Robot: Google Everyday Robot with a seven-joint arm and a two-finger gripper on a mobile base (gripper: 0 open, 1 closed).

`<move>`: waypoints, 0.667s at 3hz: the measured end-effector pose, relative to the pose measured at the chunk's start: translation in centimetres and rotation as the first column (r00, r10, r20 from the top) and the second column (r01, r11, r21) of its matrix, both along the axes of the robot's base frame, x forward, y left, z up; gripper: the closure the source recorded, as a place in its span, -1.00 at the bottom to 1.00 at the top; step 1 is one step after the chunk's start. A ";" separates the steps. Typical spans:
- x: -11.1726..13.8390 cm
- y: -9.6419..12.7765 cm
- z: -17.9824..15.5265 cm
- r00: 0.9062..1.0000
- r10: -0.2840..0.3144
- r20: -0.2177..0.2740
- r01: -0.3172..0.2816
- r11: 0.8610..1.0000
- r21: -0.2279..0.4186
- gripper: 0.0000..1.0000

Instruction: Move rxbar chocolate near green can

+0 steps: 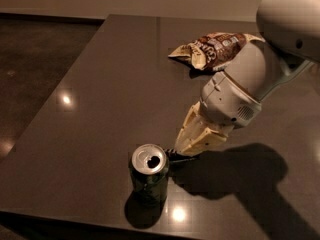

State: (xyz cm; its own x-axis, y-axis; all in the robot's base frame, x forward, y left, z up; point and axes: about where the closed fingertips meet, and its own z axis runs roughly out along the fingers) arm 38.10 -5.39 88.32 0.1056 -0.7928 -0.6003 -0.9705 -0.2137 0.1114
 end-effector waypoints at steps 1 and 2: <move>0.1 0.2 0.1 1.000 -0.002 0.007 0.002 1.000 0.001 -0.77; 0.1 0.4 0.1 1.000 -0.003 0.012 0.003 1.000 0.001 -1.00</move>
Offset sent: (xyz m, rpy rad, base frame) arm 0.0007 0.0018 0.0007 0.0007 -0.0065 -0.0017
